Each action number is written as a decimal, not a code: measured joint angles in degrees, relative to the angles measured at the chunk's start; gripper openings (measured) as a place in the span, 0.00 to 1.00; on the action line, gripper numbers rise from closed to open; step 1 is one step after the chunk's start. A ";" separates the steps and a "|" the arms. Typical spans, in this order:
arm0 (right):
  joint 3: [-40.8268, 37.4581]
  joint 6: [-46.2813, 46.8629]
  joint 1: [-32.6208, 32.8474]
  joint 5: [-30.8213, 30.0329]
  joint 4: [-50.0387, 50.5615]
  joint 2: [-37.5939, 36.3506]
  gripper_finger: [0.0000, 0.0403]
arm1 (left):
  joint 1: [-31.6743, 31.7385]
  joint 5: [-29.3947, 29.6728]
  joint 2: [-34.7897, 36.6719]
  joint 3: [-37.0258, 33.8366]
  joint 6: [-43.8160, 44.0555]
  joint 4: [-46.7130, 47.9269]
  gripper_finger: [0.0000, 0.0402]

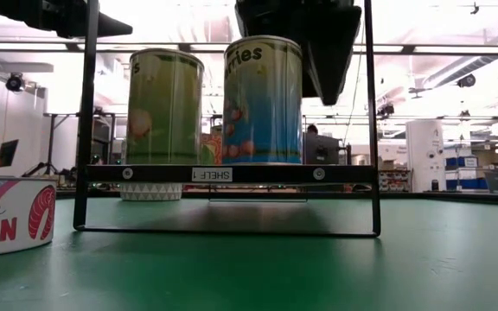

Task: Pick and place cans onto a shelf
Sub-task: Adjust the canned goods on the shelf

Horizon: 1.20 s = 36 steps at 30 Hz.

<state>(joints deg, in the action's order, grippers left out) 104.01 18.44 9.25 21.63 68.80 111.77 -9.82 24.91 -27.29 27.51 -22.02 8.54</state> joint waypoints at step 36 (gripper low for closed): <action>4.56 -8.50 0.27 -8.56 -12.73 -5.52 0.03 | 0.00 0.00 -0.37 0.00 0.02 -0.68 0.00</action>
<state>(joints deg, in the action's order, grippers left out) 108.57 9.94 9.52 13.06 56.08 106.25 -9.82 24.91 -27.66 27.51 -22.00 7.86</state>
